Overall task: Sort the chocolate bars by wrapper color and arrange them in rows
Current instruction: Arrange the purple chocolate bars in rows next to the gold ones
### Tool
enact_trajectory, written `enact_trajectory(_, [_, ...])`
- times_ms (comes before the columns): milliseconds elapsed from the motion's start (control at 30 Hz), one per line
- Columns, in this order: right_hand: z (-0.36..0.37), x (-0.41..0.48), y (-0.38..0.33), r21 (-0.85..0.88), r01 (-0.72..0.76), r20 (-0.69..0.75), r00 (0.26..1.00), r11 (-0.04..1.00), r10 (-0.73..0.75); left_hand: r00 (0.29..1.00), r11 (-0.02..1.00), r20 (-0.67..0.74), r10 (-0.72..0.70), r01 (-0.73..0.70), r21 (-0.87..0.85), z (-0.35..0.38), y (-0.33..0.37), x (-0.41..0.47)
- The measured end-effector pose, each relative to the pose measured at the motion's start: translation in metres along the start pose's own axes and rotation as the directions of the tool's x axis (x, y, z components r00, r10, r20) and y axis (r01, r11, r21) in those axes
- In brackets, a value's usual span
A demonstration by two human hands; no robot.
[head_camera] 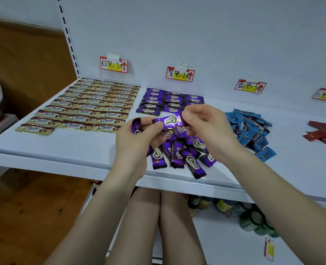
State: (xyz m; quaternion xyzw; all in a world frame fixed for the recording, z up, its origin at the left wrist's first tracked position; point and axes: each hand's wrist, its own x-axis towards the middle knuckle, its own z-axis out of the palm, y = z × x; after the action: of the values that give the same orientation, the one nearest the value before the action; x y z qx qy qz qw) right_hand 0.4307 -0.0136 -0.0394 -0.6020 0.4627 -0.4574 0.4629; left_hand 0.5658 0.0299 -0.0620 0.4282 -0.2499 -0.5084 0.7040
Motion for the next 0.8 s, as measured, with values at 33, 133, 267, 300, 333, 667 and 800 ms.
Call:
enact_trajectory(33, [0.0,0.002,-0.001,0.096,-0.045,-0.014,0.999,0.994,0.047,1.0,1.0,-0.021,0.004,-0.004,-0.023,0.001,-0.001,0.001])
enact_trajectory(133, [0.003,0.003,0.001,0.078,-0.166,0.116,0.981,0.983,0.157,0.999,0.998,-0.042,0.017,-0.02,-0.061,0.005,-0.004,0.003])
enact_trajectory(267, [0.008,0.007,0.006,0.146,-0.217,0.19,0.964,0.965,0.187,1.0,1.0,0.022,0.011,-0.012,0.029,0.006,-0.003,0.004])
enact_trajectory(300, [0.006,0.01,0.004,0.172,-0.209,0.176,0.968,0.963,0.179,0.999,0.998,0.029,0.021,-0.023,0.064,0.006,-0.001,0.005])
enact_trajectory(333, [0.004,0.014,0.002,0.168,-0.193,0.162,0.973,0.967,0.166,0.999,0.994,0.018,0.033,-0.035,0.1,0.005,0.0,0.007])
enact_trajectory(667, [-0.015,0.031,-0.004,-0.352,0.214,0.329,0.94,0.911,-0.094,0.995,0.942,0.047,0.094,-0.104,0.32,0.016,0.005,0.027])
enact_trajectory(800, [-0.015,0.034,0.007,-0.534,0.51,0.292,0.86,0.674,-0.419,0.999,0.973,-0.034,0.034,-0.025,0.231,0.022,0.0,0.034])
